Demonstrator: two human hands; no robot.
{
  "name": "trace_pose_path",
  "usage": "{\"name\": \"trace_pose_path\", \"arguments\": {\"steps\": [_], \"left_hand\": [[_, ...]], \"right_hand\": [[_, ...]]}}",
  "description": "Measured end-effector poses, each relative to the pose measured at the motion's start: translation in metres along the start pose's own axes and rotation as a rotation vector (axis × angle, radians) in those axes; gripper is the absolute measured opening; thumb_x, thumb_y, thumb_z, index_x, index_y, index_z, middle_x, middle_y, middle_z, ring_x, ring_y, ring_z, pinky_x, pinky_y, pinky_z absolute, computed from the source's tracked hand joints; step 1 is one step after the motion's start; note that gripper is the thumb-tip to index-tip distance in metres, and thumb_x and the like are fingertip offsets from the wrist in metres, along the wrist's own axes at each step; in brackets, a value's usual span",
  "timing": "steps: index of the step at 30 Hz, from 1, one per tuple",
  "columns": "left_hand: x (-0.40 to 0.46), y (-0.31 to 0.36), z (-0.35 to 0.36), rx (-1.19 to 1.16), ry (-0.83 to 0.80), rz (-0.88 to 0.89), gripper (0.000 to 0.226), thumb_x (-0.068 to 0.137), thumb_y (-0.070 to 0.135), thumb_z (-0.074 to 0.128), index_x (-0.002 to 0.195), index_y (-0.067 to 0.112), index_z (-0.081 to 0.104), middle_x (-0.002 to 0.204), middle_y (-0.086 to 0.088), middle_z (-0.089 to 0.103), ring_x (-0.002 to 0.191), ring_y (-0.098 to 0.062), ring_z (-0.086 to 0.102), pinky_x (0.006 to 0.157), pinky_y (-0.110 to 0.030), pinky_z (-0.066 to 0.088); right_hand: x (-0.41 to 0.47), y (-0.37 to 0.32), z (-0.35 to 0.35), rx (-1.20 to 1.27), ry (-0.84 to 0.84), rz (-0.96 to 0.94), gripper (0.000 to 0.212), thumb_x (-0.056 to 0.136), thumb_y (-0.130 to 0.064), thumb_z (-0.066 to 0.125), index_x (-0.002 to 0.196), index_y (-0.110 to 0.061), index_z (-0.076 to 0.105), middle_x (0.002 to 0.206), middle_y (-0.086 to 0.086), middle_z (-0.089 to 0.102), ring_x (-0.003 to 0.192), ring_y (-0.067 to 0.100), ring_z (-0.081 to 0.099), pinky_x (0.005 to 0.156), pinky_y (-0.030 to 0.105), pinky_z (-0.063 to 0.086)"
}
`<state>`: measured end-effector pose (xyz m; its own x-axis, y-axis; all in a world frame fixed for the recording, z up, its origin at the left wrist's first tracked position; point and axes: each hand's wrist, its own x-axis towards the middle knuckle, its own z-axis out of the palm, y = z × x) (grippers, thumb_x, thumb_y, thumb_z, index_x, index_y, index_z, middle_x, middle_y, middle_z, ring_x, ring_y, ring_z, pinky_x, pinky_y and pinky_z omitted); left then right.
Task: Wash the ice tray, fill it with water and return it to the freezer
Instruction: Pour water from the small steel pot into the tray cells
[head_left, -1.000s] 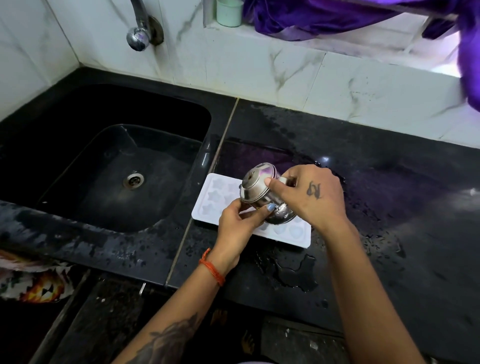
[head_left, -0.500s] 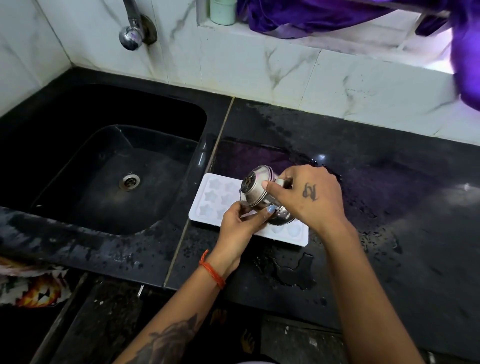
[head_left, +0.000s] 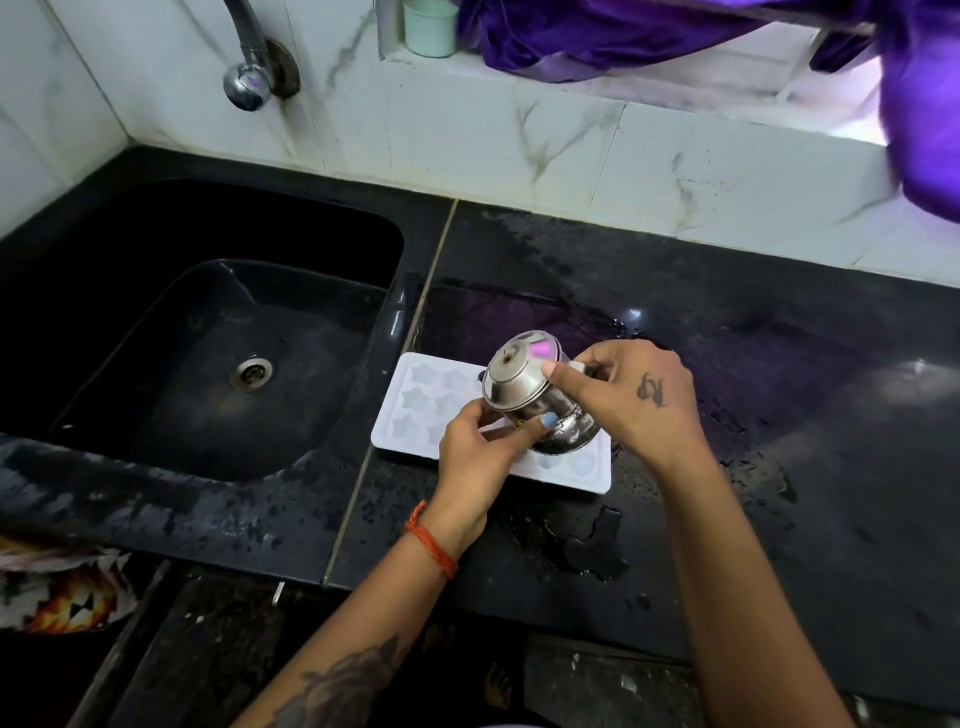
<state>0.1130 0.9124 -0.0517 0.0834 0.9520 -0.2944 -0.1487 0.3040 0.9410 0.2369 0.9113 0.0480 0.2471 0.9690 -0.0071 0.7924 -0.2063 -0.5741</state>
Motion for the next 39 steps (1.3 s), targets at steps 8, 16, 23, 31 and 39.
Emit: {"name": "trace_pose_path", "arguments": {"steps": [8,16,23,31,39], "left_hand": [[-0.005,0.000,0.007,-0.145,-0.130,-0.171,0.044,0.076,0.008,0.074,0.114,-0.006,0.056,0.113,-0.023,0.065,0.107,-0.035,0.063,0.093,-0.042,0.052],[-0.009,0.001,0.012,-0.188,-0.183,-0.202,0.033,0.079,0.006,0.070,0.110,-0.001,0.059,0.095,-0.007,0.069,0.098,-0.022,0.066,0.090,-0.031,0.054],[-0.006,-0.002,0.016,-0.141,-0.091,-0.151,0.047,0.068,0.016,0.082,0.107,0.003,0.060,0.110,-0.017,0.068,0.103,-0.028,0.066,0.087,-0.036,0.055],[-0.006,0.004,0.023,0.045,-0.034,-0.079,0.076,0.042,0.048,0.083,0.107,0.013,0.064,0.106,-0.002,0.070,0.097,-0.020,0.068,0.086,-0.042,0.056],[-0.009,0.005,0.033,-0.121,-0.181,-0.232,0.041,0.073,0.008,0.077,0.110,0.001,0.060,0.110,-0.014,0.069,0.102,-0.026,0.066,0.087,-0.035,0.055]], "right_hand": [[-0.005,-0.005,-0.006,-0.231,-0.007,-0.046,0.039,0.084,-0.050,0.059,0.067,-0.015,0.064,0.057,-0.001,0.060,0.060,0.019,0.057,0.050,0.024,0.036],[-0.005,-0.007,-0.006,-0.302,0.001,-0.077,0.039,0.085,-0.051,0.056,0.078,-0.014,0.069,0.067,0.003,0.065,0.068,0.024,0.061,0.058,0.029,0.042],[-0.002,0.005,-0.011,-0.157,-0.013,-0.014,0.039,0.083,-0.050,0.061,0.070,-0.014,0.069,0.058,0.000,0.062,0.060,0.016,0.058,0.050,0.023,0.036],[-0.002,0.024,-0.016,0.053,0.005,0.075,0.032,0.079,-0.050,0.067,0.067,-0.020,0.070,0.063,-0.001,0.069,0.066,0.017,0.065,0.065,0.032,0.050],[-0.012,0.023,-0.026,-0.132,0.032,0.053,0.038,0.082,-0.052,0.062,0.066,-0.017,0.067,0.057,-0.002,0.063,0.059,0.012,0.058,0.049,0.021,0.035]]}}
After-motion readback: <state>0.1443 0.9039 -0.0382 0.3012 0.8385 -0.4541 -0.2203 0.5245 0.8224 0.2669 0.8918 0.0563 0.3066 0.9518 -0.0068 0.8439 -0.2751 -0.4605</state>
